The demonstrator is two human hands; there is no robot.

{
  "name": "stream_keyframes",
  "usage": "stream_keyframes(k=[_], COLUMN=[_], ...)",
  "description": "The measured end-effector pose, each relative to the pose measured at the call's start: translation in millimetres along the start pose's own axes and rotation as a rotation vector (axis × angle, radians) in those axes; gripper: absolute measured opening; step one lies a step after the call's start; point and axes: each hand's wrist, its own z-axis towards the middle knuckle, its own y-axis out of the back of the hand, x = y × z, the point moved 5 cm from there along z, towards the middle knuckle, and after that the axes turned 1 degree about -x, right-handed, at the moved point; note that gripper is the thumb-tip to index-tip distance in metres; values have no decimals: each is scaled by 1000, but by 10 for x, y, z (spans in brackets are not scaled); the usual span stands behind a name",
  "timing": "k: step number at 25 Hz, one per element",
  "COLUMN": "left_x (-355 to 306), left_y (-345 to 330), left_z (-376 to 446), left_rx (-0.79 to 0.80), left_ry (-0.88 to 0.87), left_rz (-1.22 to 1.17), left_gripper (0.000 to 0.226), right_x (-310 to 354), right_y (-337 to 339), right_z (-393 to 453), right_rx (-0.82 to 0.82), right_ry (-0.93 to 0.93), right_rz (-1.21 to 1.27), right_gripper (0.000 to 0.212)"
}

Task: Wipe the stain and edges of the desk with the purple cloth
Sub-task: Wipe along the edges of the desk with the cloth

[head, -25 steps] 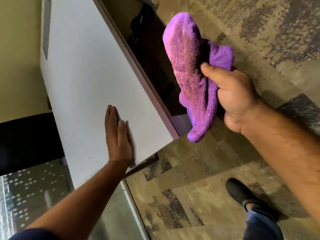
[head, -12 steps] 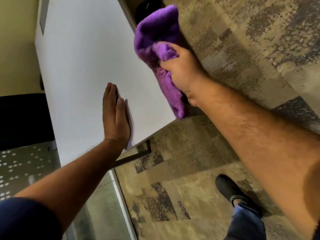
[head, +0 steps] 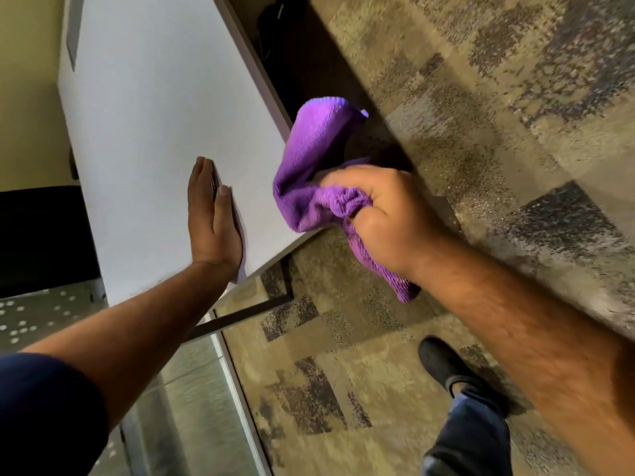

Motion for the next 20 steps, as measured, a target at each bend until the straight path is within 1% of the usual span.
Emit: stream_keyframes(k=[2, 3, 4, 5, 7, 10, 11, 14, 16, 19, 20], left_x=[-19, -25, -23, -30, -31, -18, -12, -16, -6, -2, -1], left_y=[22, 27, 31, 32, 54, 27, 28, 52, 67, 24, 22], left_z=[-26, -33, -33, -28, -14, -31, -28, -16, -34, -23, -25], left_rx=[-15, -17, -14, -8, -14, -26, -31, -55, -63, -27, -14], left_ry=[5, 6, 7, 6, 1, -7, -9, -8, -24, -55, -91], left_rz=[28, 44, 54, 57, 39, 6, -1, 0, -2, 41, 44], left_gripper=[57, 57, 56, 56, 55, 54, 54, 54, 55, 56, 56], right_x=[-62, -124, -227, -341, -578, -767, -790, -766, -707, -616, -587], right_y=[54, 117, 199, 293, 454, 526, 501, 386, 302, 108, 21], right_z=[-69, -89, -107, -143, -265, -516, -585, -720, -800, -913, -961], right_rx=[100, 111, 75, -2, -205, -424, -454, -445, -458, -544, -555], right_ry=[-75, -136, -204, -277, -407, -485, -488, -442, -370, -232, -184], right_rz=[126, 211, 291, 354, 424, 496, 501, 524, 549, 601, 601], right_gripper=[47, 46, 46, 45, 40, 38, 38, 41, 41, 38, 38])
